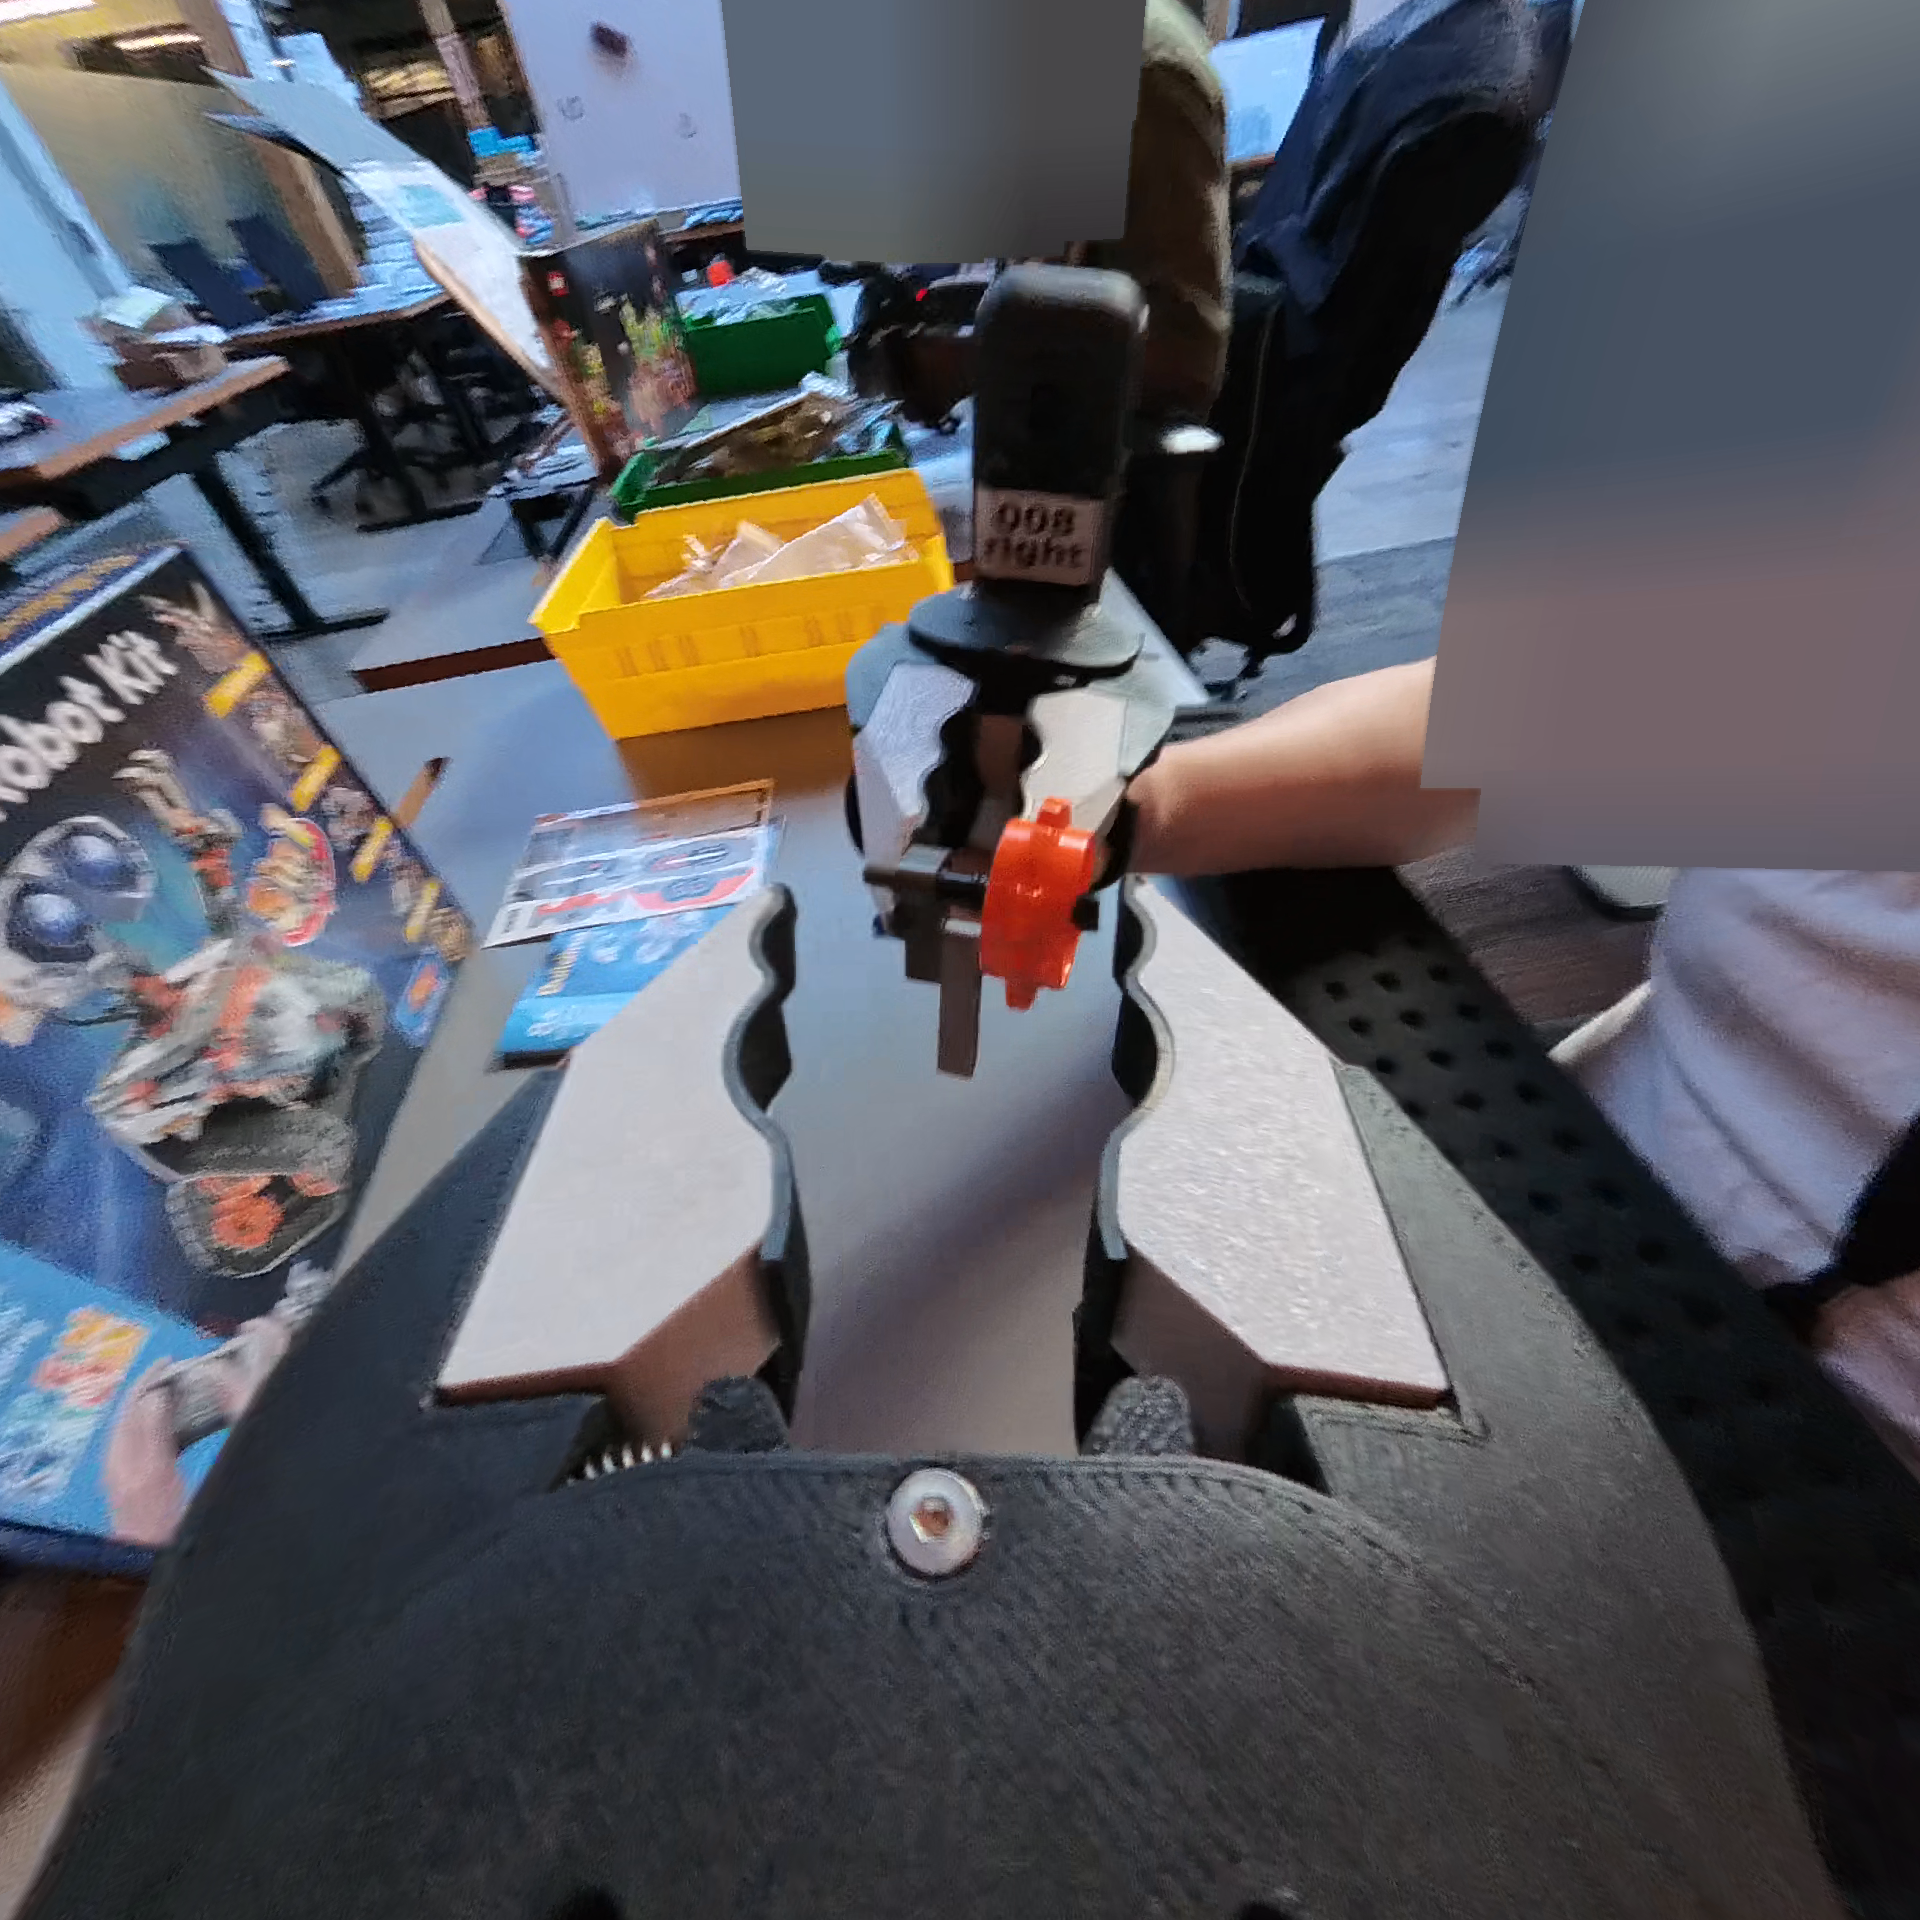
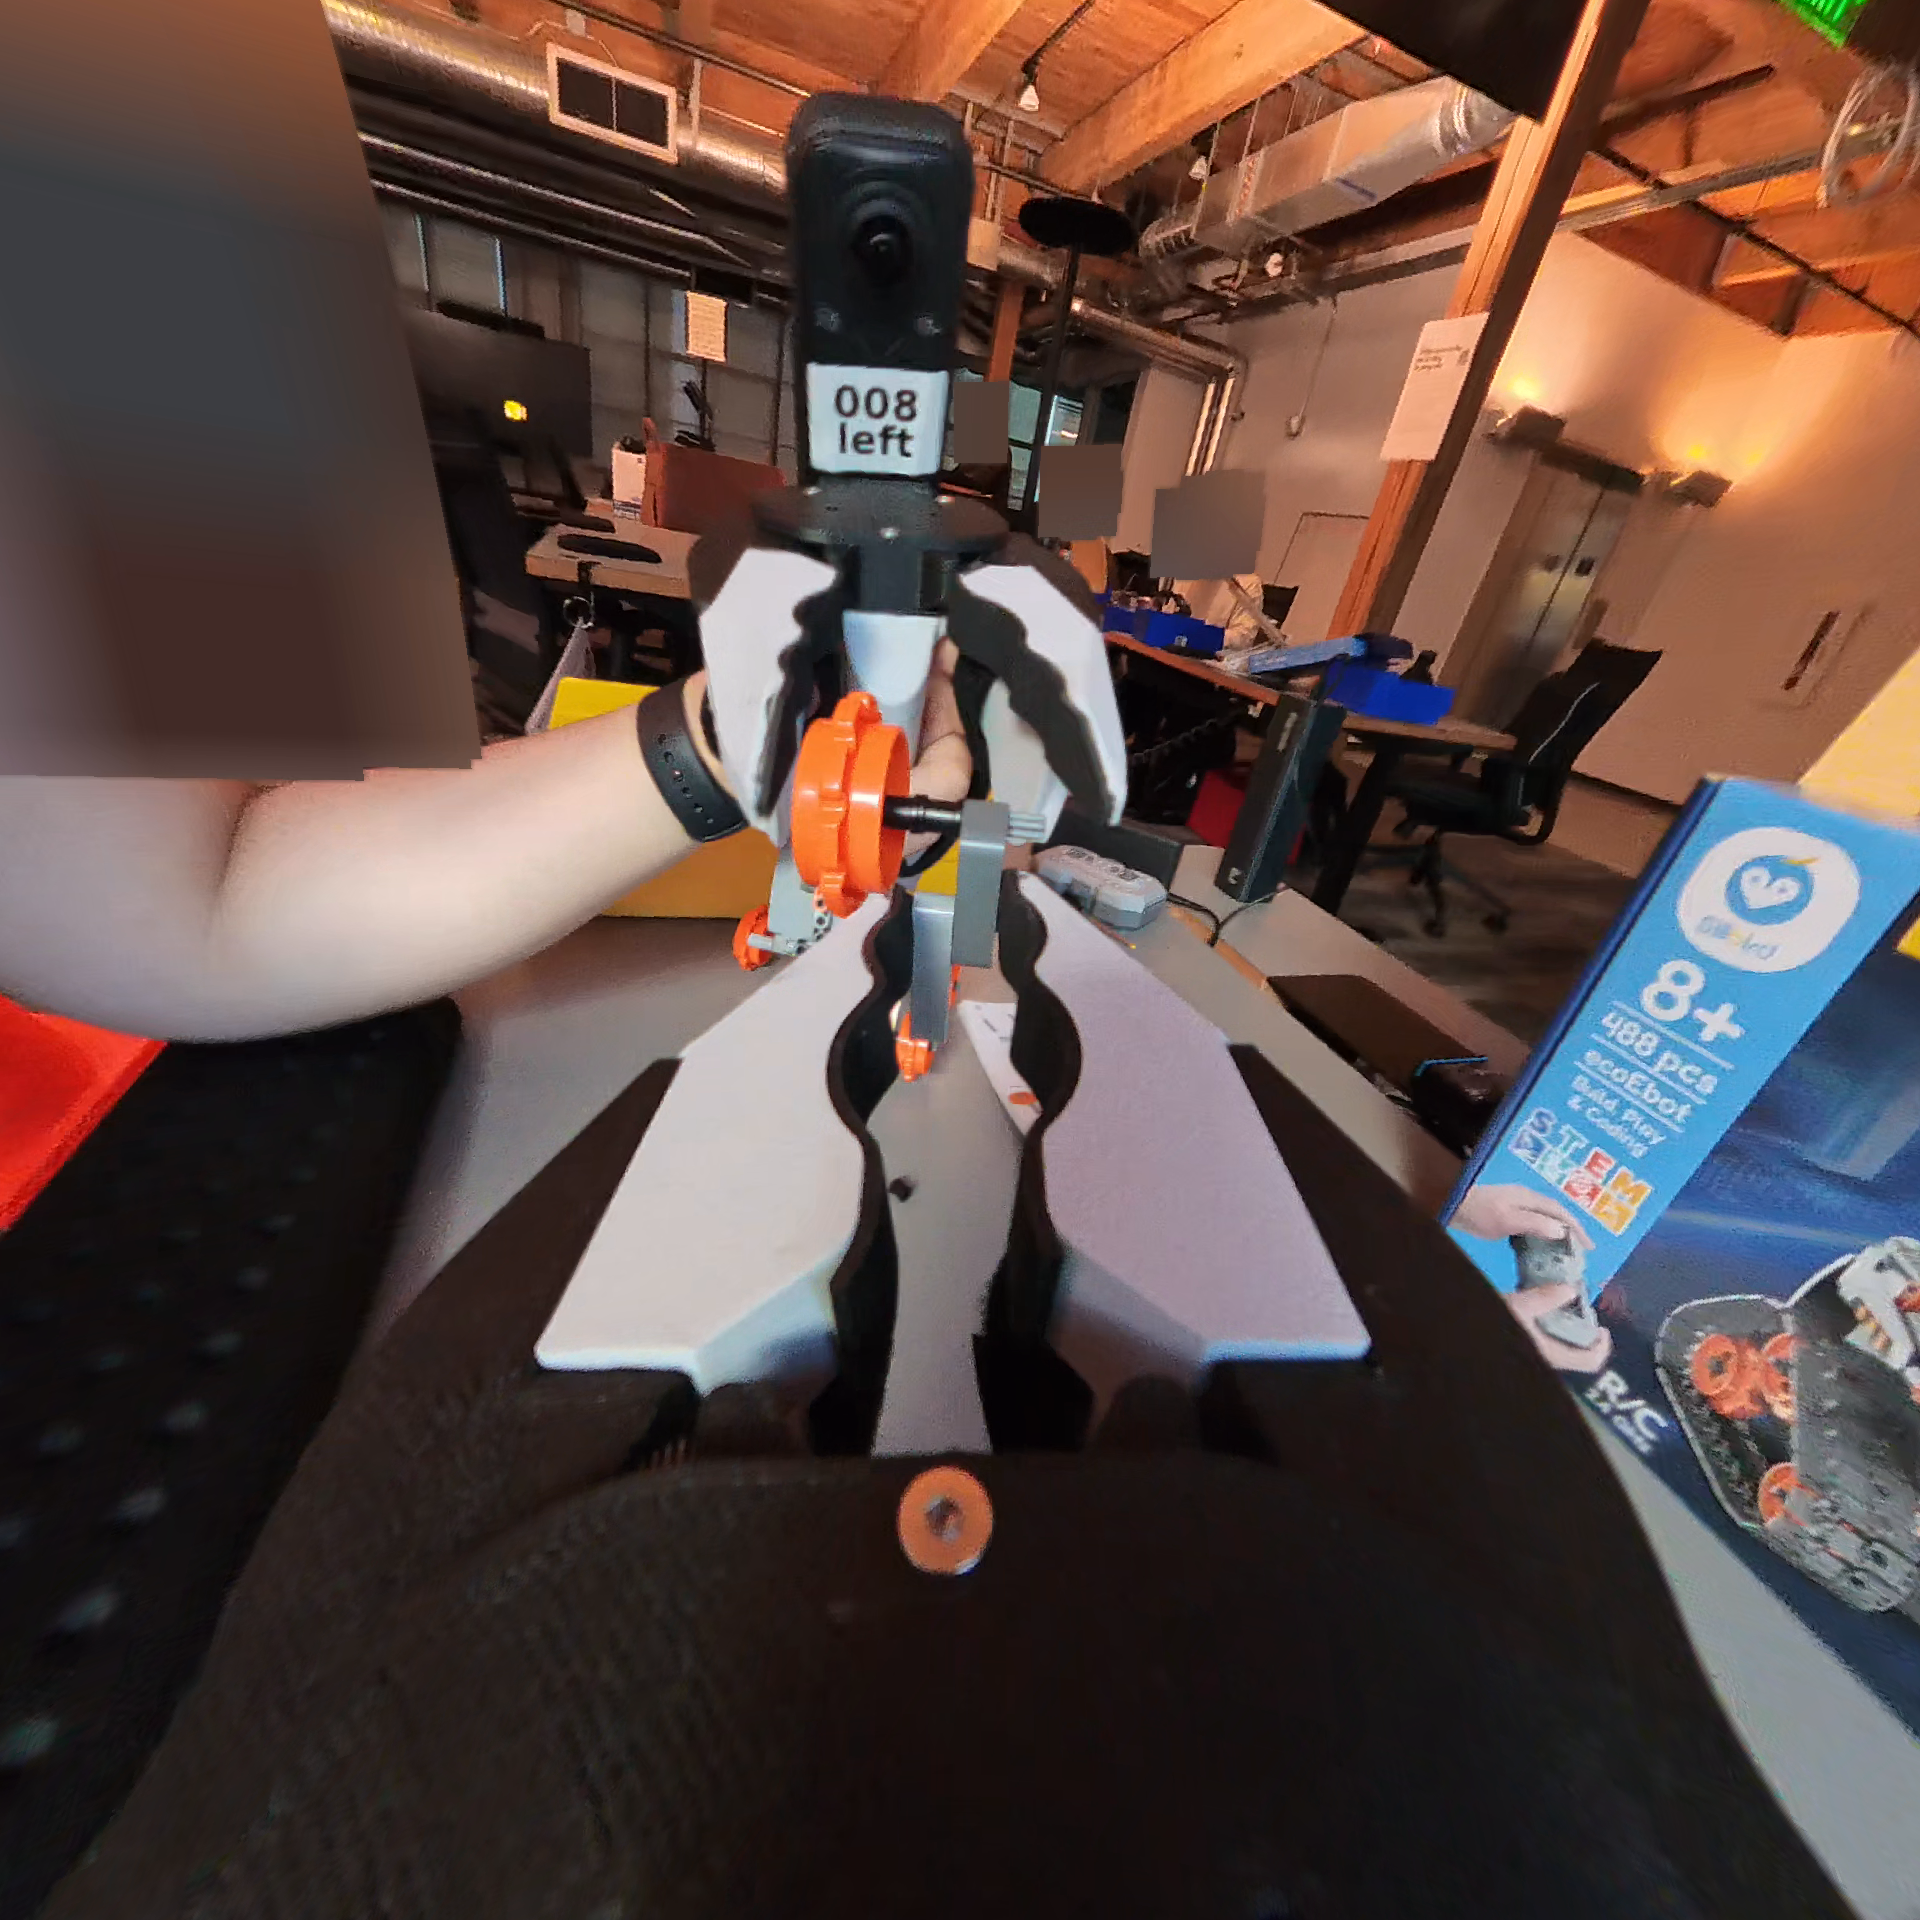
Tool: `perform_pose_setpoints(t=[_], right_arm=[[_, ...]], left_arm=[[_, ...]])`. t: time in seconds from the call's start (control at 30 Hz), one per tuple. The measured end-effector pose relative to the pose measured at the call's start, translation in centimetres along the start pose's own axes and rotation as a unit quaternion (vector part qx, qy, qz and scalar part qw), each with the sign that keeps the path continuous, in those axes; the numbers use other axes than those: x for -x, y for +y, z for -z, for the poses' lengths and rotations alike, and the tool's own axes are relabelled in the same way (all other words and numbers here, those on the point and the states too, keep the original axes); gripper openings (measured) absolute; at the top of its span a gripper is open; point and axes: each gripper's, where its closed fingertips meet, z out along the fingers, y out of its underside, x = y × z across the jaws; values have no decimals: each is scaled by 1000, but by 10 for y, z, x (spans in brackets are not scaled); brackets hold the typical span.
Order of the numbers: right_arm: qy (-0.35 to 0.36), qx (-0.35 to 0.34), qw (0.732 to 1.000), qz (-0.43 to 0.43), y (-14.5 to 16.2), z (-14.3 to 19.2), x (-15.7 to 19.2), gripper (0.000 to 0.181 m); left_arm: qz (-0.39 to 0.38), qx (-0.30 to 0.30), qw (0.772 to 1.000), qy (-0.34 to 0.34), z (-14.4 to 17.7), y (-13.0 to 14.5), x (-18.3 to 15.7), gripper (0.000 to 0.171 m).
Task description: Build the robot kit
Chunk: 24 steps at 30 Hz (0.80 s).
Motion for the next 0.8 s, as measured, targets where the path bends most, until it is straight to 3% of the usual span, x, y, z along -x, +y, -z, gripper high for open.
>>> perform_pose_setpoints(t=[0.13, 0.23, 0.57, 0.67, 0.8], right_arm=[[-16, -9, 1000, 8, -4, 2, 6, 16], [-18, -10, 1000, 14, -4, 4, 5, 16], [-14, -4, 997, 71, -6, 9, 8, 16], [-5, 11, 997, 81, -2, 9, 6, 16], [-11, 9, 996, 84, -1, 8, 8, 16]], left_arm=[[-56, 16, 998, -10, -4, 4, -7, 57], [-71, 22, 997, 0, -7, 3, -14, 38], [-100, 39, 994, -10, -8, 4, -16, 34], [-98, 46, 994, -12, -9, 5, -15, 41], [-114, 36, 993, -15, -9, 2, -17, 35]])
